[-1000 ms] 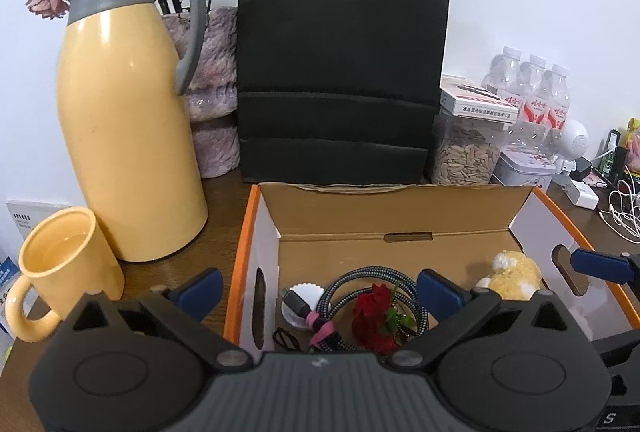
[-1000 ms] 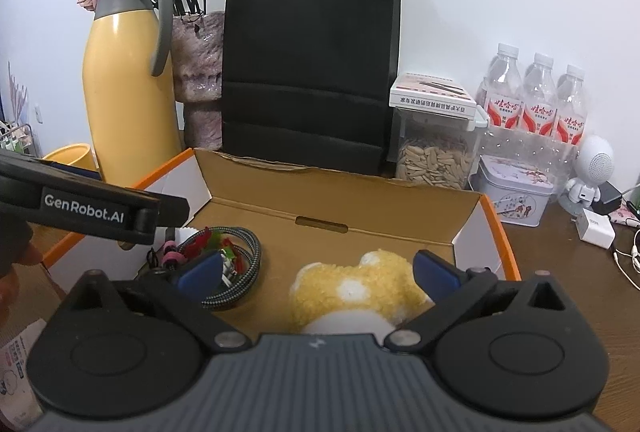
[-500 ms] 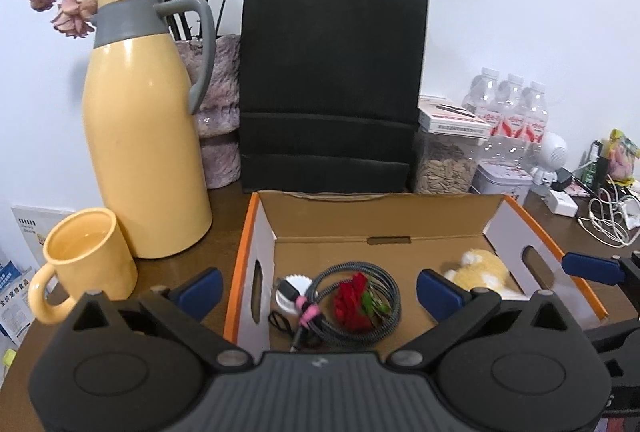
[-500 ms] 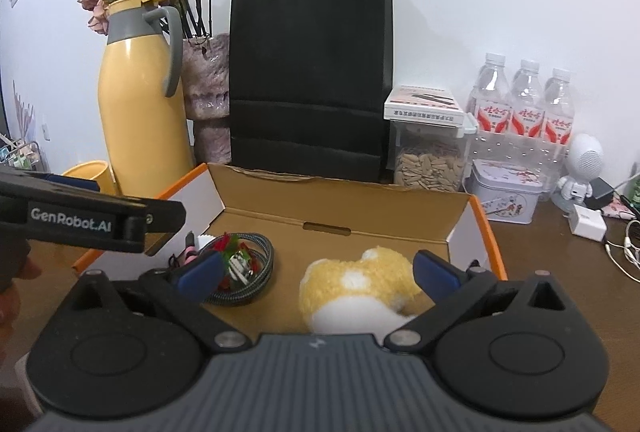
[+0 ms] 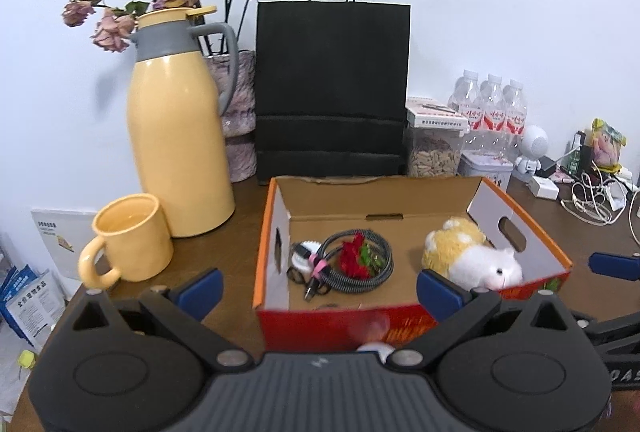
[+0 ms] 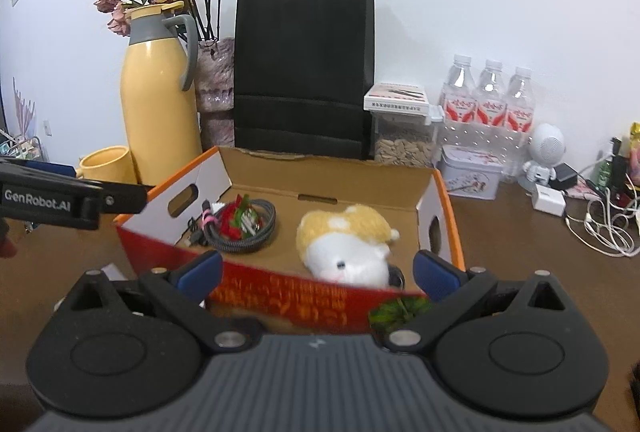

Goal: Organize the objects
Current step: 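Open both grippers in the box and lift them out, then move both grippers back over the remaining items on the table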

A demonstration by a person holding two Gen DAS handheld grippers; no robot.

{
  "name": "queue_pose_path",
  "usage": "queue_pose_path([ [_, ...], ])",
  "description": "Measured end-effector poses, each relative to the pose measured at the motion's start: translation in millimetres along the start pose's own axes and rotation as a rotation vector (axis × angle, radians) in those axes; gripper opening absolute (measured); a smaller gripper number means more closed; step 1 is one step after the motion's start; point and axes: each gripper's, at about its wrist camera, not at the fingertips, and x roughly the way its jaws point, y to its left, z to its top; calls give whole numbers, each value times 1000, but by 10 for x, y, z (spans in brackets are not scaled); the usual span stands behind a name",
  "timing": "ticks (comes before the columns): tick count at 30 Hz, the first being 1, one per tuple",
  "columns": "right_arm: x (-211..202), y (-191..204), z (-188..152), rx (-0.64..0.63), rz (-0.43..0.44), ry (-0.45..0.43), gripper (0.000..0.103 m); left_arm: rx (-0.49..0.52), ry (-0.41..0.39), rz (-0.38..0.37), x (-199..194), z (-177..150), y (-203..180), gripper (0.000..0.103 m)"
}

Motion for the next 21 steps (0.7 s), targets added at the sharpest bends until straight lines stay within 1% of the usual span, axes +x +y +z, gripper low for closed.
queue_pose_path([
  [5, -167, -28, -162, 12, -9, 19, 103, 10, 26, 20, -144, -196, 73, 103],
  [12, -356, -74, -388, 19, -21, 49, 103, 15, 64, 46, -240, -450, 168, 103],
  [21, -464, -131, -683, 21, -20, 101, 103, 24, 99, 69, -314, -740, 279, 103],
])
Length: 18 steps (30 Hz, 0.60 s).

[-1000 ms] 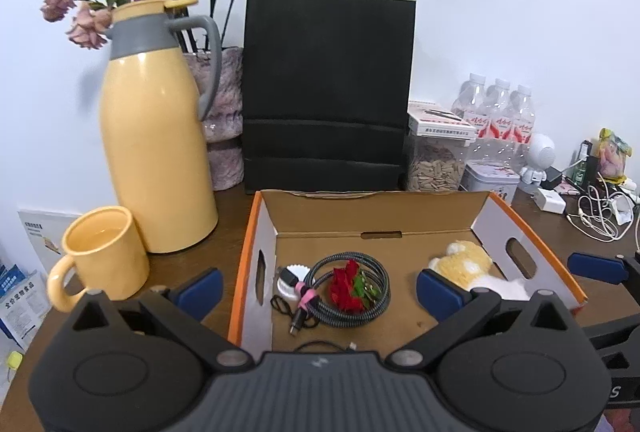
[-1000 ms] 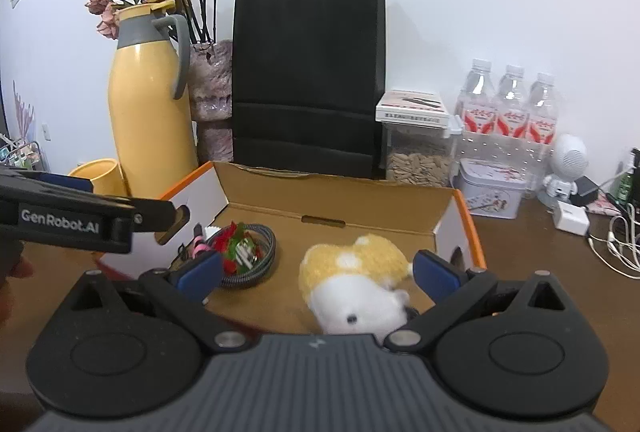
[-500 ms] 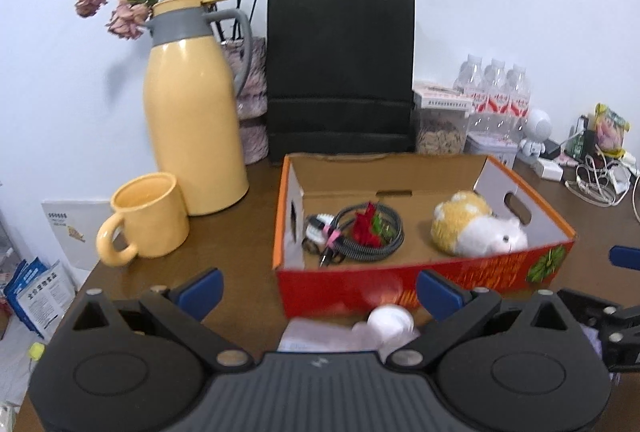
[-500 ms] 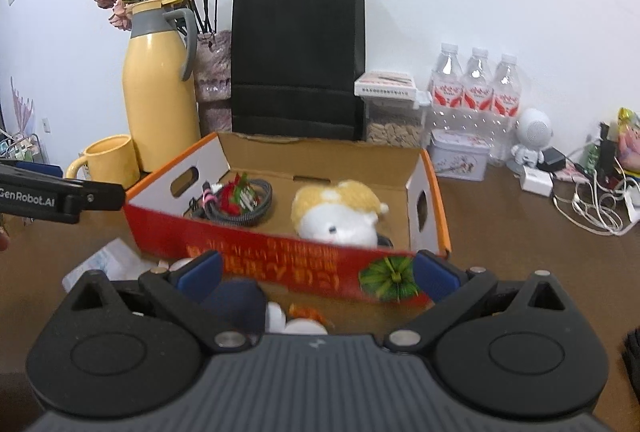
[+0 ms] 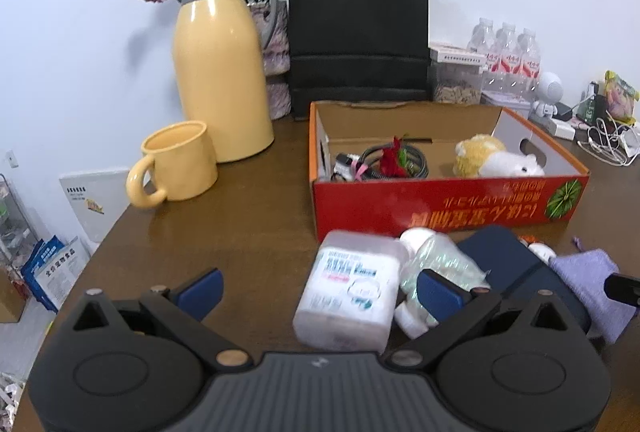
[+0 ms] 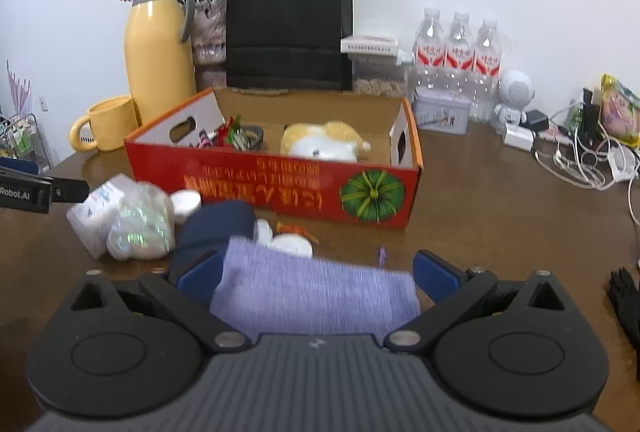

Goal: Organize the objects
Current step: 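Move both grippers back over the remaining items on the table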

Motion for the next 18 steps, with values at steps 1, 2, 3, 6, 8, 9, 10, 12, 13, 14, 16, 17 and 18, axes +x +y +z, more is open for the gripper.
queue_pose_path([
  [1, 1, -5, -42, 1, 4, 7, 103, 1, 1, -1, 8, -21, 10, 103],
  [2, 6, -8, -72, 3, 8, 11, 103, 2, 2, -2, 20, -42, 22, 103],
  [3, 17, -19, -107, 7, 15, 14, 103, 2, 3, -3, 34, -55, 28, 103],
  [6, 87, -55, -171, 29, 27, 28, 103, 2, 8, -14, 87, -72, 35, 103],
  [8, 131, -92, -191, 51, 39, 32, 103, 11, 6, -21, 133, -78, 29, 103],
  [9, 141, -112, -195, 64, 47, 30, 103, 12, 8, -19, 159, -82, 28, 103],
  [10, 150, -132, -198, 75, 54, 31, 103, 11, 13, -19, 187, -86, 32, 103],
  [12, 182, -167, -207, 93, 70, 37, 103, 7, 26, -22, 258, -92, 40, 103],
  [13, 195, -181, -213, 102, 79, 39, 103, 5, 30, -23, 286, -96, 44, 103],
  [14, 213, -197, -217, 112, 89, 42, 103, 1, 34, -20, 320, -102, 49, 103],
  [16, 254, -232, -226, 135, 108, 50, 103, -10, 43, -18, 368, -112, 68, 103],
  [17, 270, -249, -231, 145, 114, 53, 103, -16, 47, -26, 389, -117, 77, 103],
  [18, 284, -264, -236, 155, 121, 55, 103, -19, 49, -31, 402, -121, 81, 103],
])
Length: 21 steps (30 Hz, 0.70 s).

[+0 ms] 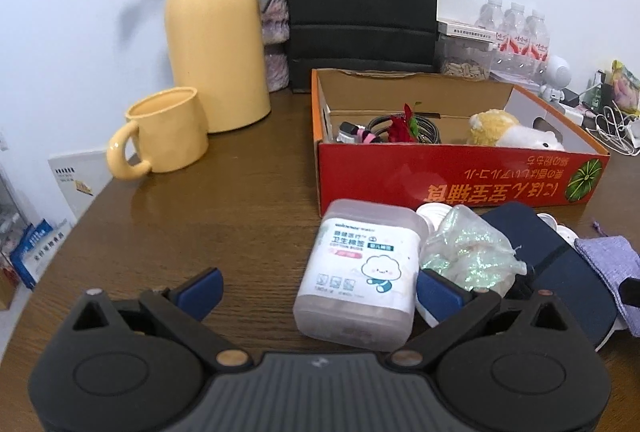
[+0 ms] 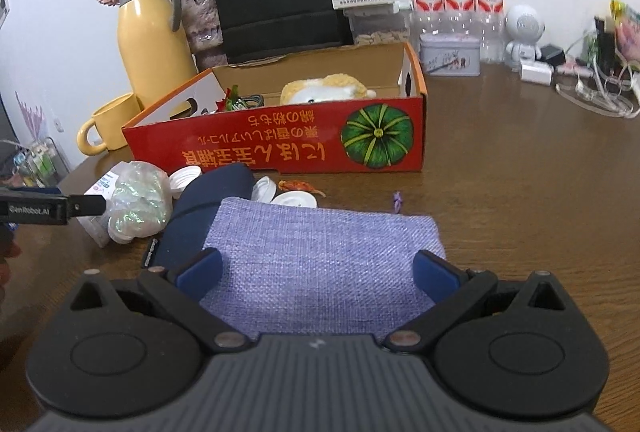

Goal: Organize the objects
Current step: 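Move both grippers back over the remaining items on the table, then grasp the cotton-ball container with the left gripper while the right grasps the purple cloth bag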

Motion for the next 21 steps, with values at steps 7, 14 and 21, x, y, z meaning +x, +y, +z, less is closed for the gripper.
queue_pose_path([
  [7, 46, -55, -18, 45, 47, 19, 97, -3, 20, -37, 78, -8, -7, 93],
  [14, 27, -64, -24, 55, 23, 6, 56, -4, 49, -64, 97, -59, -37, 67],
  [21, -40, -8, -23, 16, 25, -28, 23, -7, 35, -45, 10, -98, -25, 66],
])
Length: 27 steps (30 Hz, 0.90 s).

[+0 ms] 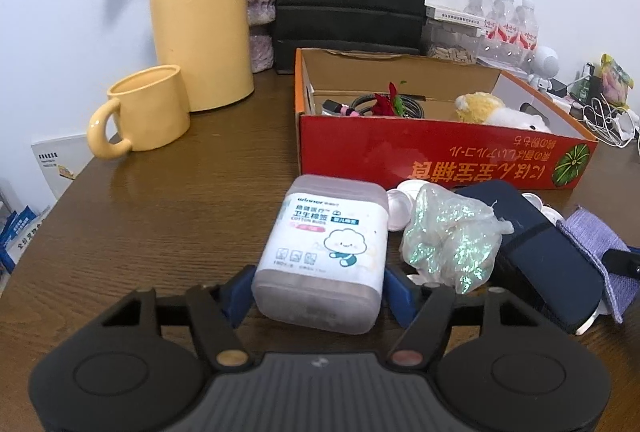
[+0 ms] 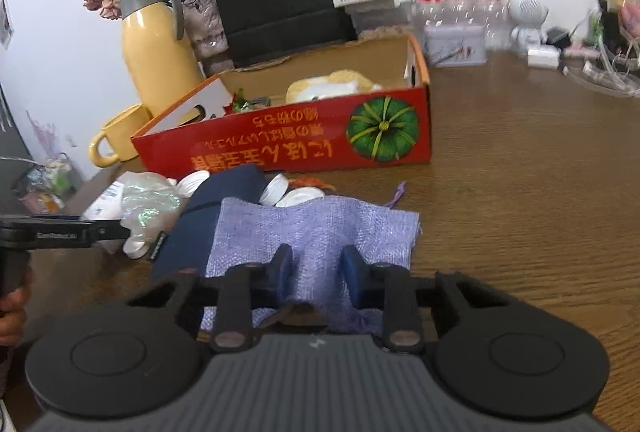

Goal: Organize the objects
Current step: 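Grasp the cotton-ball container with the left gripper while the right grasps the purple cloth bag, then carry the container and purple bag over the cardboard box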

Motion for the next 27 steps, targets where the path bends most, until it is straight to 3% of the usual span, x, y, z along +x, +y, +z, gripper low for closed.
queue_pose_path([
  [4, -119, 7, 31, 8, 2, -52, 10, 2, -28, 16, -100, -5, 14, 66],
  [7, -210, 7, 67, 14, 10, -83, 7, 5, -47, 17, -174, 3, 17, 65],
  [27, -499, 118, 316, -5, 33, -189, 6, 42, -178, 48, -512, 50, -83, 64],
])
